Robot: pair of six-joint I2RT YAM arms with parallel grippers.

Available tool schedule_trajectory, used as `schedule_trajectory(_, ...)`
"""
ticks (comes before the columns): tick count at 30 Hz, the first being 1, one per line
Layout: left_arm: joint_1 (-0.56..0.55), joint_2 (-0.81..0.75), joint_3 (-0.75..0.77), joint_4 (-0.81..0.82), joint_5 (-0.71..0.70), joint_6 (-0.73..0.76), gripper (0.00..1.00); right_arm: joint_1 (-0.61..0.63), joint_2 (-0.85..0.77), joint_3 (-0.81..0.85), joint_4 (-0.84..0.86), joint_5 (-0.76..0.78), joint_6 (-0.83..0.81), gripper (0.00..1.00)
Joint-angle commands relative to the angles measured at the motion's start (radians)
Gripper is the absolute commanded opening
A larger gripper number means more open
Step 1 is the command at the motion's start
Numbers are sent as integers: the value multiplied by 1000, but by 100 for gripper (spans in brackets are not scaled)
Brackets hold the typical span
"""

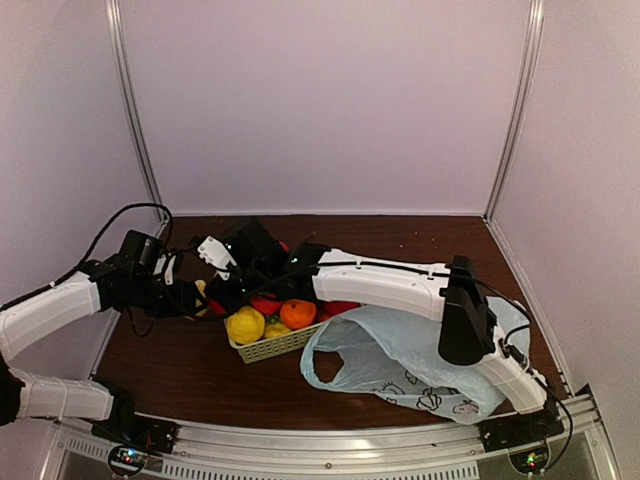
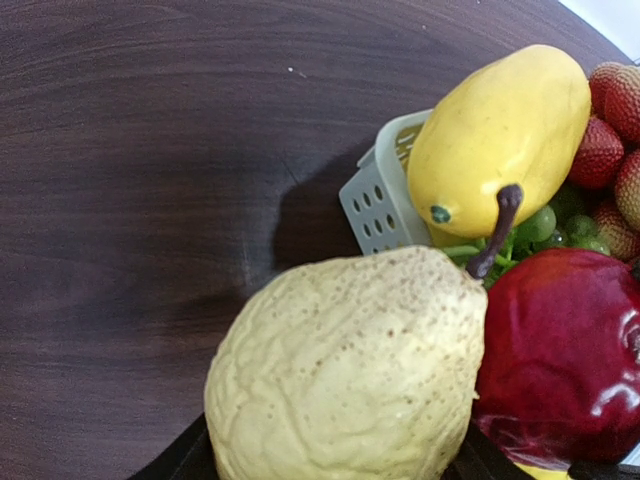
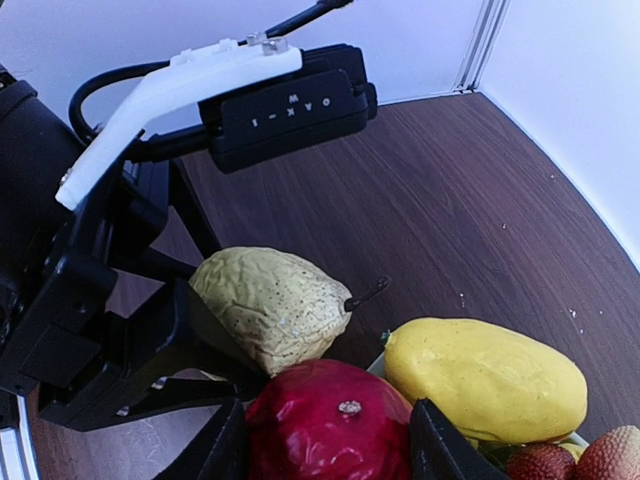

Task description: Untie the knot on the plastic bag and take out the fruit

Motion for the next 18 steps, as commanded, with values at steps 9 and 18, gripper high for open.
schedule_trajectory(9,4,-36,9,-8,-38,-34,55,24,-33,13,-31,115,-186,50)
schedule_trajectory(18,4,-55,4,-20,-50,-38,55,50,-38,11,-31,145,-310,48)
